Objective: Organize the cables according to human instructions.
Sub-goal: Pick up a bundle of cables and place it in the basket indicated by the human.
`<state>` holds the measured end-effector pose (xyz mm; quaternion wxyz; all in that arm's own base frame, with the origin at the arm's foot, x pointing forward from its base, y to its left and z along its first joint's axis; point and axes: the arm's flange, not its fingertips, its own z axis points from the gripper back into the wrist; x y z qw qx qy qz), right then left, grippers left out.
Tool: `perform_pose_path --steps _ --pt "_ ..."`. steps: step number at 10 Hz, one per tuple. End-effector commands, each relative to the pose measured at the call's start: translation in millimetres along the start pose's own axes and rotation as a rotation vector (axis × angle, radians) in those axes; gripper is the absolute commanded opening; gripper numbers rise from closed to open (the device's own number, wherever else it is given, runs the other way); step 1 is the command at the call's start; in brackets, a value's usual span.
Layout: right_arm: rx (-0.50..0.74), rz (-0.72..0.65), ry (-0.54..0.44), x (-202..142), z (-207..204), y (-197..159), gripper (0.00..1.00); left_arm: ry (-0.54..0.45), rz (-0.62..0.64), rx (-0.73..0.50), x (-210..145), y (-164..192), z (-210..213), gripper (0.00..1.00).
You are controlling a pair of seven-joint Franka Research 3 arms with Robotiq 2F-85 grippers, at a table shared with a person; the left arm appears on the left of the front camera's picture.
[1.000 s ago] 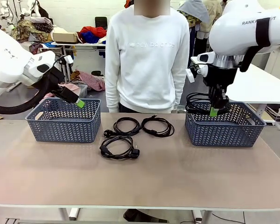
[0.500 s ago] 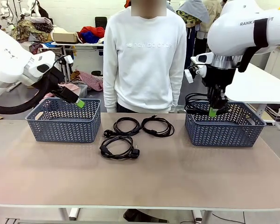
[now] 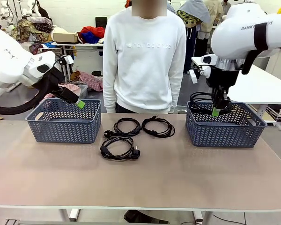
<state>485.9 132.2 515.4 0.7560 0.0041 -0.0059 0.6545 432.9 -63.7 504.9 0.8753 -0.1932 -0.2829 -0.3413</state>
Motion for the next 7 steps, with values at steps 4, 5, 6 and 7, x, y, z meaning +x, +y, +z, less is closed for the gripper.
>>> perform_pose_path --steps 4,5,6,7 --pt "-0.044 0.024 0.025 -39 -22 -83 0.11 -0.019 -0.014 -0.020 -2 1 1 1.00" --pt "-0.031 0.030 0.032 -42 -27 -96 0.11 -0.019 -0.014 -0.020 -2 1 1 1.00" --pt "-0.023 0.039 0.040 -43 -30 -108 0.11 -0.019 -0.014 -0.020 -2 1 1 1.00" --pt "-0.008 0.044 0.048 -45 -34 -117 0.11 -0.019 -0.014 -0.020 -2 1 1 1.00"
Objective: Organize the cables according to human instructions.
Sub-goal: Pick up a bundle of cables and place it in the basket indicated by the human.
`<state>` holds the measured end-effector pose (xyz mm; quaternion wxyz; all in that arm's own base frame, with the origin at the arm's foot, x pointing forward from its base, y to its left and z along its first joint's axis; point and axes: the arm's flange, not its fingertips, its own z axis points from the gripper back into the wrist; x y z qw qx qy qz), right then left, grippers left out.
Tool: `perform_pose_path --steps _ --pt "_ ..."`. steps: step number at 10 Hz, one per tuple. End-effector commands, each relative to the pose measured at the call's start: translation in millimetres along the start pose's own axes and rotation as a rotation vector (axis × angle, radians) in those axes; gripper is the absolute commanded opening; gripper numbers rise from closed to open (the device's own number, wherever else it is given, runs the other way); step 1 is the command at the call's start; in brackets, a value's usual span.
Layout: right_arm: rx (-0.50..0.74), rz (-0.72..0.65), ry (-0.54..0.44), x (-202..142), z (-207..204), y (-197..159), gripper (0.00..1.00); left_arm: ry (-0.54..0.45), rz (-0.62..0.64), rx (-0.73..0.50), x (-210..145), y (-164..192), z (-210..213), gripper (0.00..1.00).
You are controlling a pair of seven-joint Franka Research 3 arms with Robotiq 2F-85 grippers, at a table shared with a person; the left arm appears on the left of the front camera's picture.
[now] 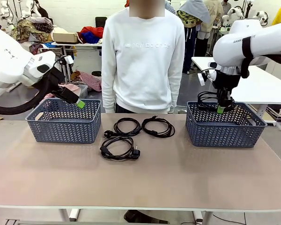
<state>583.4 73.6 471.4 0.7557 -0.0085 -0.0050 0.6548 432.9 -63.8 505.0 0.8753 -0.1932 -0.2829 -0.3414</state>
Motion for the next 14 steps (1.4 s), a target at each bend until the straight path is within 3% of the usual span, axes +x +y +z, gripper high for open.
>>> perform_pose_path --steps 1,14 --pt "0.017 0.055 0.033 -1 6 -17 0.11 -0.019 -0.013 -0.020 -2 1 1 1.00" --pt "0.072 0.016 0.044 3 -25 -24 0.14 -0.019 -0.013 -0.020 -2 1 1 1.00"
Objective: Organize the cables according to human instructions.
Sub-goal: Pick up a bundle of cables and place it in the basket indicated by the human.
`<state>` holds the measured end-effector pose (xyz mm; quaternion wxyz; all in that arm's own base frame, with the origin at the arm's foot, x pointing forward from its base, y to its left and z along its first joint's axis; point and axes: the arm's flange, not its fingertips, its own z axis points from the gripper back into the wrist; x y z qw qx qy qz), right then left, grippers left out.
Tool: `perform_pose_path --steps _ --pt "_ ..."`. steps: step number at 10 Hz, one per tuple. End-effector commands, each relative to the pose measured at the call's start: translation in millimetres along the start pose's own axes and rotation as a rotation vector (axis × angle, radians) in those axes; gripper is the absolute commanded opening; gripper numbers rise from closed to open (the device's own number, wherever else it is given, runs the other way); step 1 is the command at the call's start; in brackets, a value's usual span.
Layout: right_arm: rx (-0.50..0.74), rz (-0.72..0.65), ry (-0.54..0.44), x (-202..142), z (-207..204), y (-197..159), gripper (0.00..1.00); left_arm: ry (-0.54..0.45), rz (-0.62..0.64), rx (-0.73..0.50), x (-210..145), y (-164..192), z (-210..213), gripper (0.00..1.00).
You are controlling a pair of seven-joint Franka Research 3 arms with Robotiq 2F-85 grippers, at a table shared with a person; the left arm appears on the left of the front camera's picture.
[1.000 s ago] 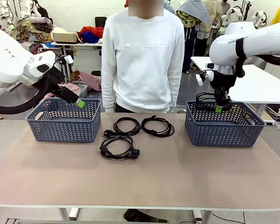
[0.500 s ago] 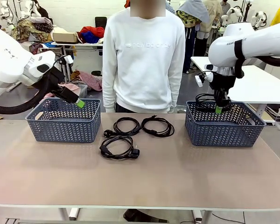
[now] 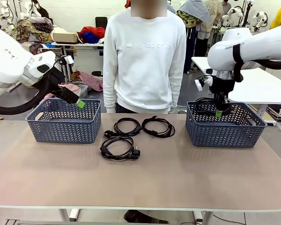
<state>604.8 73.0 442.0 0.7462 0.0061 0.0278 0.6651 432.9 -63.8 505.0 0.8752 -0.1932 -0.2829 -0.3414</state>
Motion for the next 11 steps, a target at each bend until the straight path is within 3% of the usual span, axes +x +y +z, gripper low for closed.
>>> perform_pose_path --steps 1,2,3,4,5,6,7,8,9,11 --pt "0.016 -0.019 0.012 0.2 5.0 -2.0 0.30 -0.019 -0.013 -0.020 -2.1 0.9 0.7 1.00" --pt "0.016 -0.024 0.010 -0.4 4.2 -1.5 0.33 -0.019 -0.013 -0.020 -2.1 0.9 0.7 1.00" --pt "0.022 -0.026 0.010 -0.7 3.4 -1.6 0.49 -0.019 -0.013 -0.020 -2.1 0.9 0.7 1.00" --pt "0.022 -0.031 0.006 -1.0 3.2 -1.7 0.52 -0.019 -0.013 -0.020 -2.1 0.9 0.7 1.00" --pt "0.022 -0.033 0.002 -0.8 3.8 -1.5 0.69 -0.019 -0.013 -0.020 -2.1 0.9 0.7 1.00" --pt "0.024 -0.032 0.003 -0.3 5.0 -1.1 0.72 -0.019 -0.013 -0.020 -2.1 0.9 0.7 1.00" --pt "0.025 -0.030 0.004 -0.3 5.8 -0.6 0.88 -0.019 -0.013 -0.020 -2.1 0.9 0.7 1.00" --pt "0.026 -0.030 0.005 -0.8 6.0 -0.2 0.91 -0.019 -0.013 -0.020 -2.1 0.9 0.7 1.00" --pt "0.028 -0.032 0.007 -1.3 6.2 0.2 1.00 -0.019 -0.013 -0.020 -2.1 0.9 0.7 1.00" --pt "0.035 -0.035 0.010 -1.8 6.8 0.8 1.00 -0.019 -0.013 -0.020 -2.1 0.9 0.7 1.00"
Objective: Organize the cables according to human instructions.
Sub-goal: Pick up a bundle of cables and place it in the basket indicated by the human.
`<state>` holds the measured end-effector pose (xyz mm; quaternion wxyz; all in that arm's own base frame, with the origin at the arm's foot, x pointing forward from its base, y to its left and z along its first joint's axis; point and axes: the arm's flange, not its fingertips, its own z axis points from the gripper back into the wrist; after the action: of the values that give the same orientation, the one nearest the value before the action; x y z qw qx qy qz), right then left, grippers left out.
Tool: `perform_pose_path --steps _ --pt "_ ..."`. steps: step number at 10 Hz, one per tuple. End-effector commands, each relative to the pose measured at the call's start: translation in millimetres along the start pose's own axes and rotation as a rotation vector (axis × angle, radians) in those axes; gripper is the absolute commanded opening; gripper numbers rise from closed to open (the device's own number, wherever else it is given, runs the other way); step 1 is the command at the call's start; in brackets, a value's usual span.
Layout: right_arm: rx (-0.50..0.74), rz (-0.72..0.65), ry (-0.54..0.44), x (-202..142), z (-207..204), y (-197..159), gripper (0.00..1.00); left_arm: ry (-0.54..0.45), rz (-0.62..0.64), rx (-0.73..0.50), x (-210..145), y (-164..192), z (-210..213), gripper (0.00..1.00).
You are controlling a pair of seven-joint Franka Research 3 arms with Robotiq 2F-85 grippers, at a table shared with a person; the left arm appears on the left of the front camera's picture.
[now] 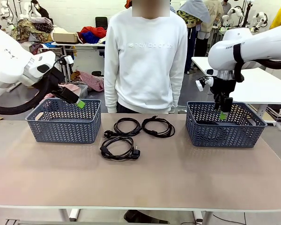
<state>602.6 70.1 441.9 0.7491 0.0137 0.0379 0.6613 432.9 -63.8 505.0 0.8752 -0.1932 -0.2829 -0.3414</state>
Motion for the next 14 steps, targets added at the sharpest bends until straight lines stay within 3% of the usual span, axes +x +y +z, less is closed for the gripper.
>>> perform_pose_path --steps 1,8,11,14 --pt "0.011 -0.032 0.004 1 9 0 1.00 -0.019 -0.013 -0.020 -2 1 1 1.00" --pt "0.005 -0.006 -0.001 1 -1 0 1.00 -0.019 -0.013 -0.020 -2 1 1 1.00" --pt "0.023 -0.197 -0.079 5 7 43 1.00 -0.019 -0.013 -0.020 -2 1 1 1.00" --pt "-0.036 -0.289 -0.128 18 21 99 1.00 -0.019 -0.013 -0.020 -2 1 1 1.00"
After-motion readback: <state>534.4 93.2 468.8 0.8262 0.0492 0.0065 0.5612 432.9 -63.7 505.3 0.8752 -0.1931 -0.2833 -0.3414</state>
